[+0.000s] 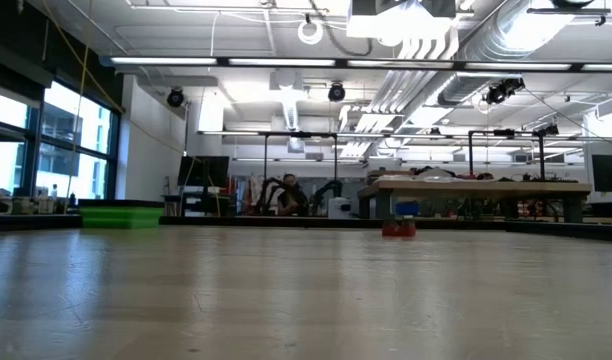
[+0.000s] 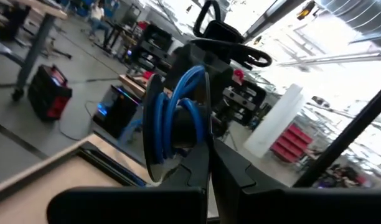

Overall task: Coil cords
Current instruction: Coil the blue wire onto the spool

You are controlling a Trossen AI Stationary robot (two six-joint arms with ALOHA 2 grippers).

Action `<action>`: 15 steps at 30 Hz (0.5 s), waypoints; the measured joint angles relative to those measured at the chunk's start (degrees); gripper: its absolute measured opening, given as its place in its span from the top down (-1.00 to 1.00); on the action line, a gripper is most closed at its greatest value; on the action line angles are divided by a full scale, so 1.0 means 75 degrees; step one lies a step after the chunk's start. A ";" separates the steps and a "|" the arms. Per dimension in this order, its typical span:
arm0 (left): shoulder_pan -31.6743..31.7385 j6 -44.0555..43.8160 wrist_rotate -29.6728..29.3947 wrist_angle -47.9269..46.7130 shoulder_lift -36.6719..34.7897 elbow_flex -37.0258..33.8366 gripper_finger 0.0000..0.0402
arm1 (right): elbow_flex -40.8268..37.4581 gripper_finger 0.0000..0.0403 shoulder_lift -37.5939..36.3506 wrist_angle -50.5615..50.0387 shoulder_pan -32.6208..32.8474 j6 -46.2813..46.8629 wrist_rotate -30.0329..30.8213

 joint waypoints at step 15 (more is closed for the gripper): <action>0.0186 0.1828 0.0624 0.0656 -0.0014 -0.0002 1.00 | 0.0000 1.00 0.0000 -0.0199 0.0199 0.0110 -0.0125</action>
